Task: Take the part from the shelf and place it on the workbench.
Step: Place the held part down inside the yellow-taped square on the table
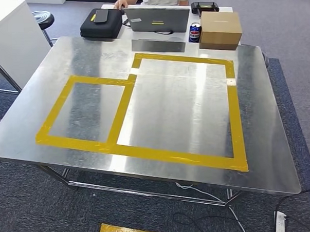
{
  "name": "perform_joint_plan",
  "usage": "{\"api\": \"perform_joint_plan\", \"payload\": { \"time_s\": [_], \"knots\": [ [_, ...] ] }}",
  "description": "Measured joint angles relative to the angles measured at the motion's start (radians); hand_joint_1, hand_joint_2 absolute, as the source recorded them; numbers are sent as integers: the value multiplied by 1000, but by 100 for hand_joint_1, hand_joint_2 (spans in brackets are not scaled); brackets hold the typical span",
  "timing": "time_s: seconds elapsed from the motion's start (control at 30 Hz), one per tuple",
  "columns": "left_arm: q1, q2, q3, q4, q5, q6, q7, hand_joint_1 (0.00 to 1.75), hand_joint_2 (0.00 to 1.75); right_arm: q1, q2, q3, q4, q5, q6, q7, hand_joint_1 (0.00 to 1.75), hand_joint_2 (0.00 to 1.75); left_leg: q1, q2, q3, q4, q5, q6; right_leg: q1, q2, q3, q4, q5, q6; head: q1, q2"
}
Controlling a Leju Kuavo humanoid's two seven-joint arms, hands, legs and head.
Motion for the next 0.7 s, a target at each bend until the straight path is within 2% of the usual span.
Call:
{"api": "perform_joint_plan", "payload": {
  "time_s": [0.13,0.3,0.4,0.53,0.7],
  "knots": [
    [-8,7,0,0,-8,1,-42,0,175,-122,-32,96,99,70,34,50,175,175,-1,2,-1,0,2,-1,-1,4,-2,0,3,1,0,0],
    [-10,13,0,0,-21,-12,-40,0,175,-293,-27,248,200,205,8,103,175,175,-1,1,-4,0,7,-2,-1,1,-4,0,6,0,0,0],
    [-15,15,0,0,-27,-12,-16,0,175,-393,4,353,258,274,-21,122,175,175,0,1,-5,-1,9,-4,0,2,-5,0,7,-1,0,0],
    [-19,18,0,0,-35,-12,5,0,175,-482,76,467,322,332,-78,137,175,175,1,0,-5,-1,11,-6,1,0,-6,0,8,-3,-1,0],
    [-20,19,-1,0,-41,-12,10,0,175,-522,116,525,362,338,-85,138,175,175,2,-11,-8,-1,14,-6,2,-9,-7,1,8,-3,0,0]
  ]
}}
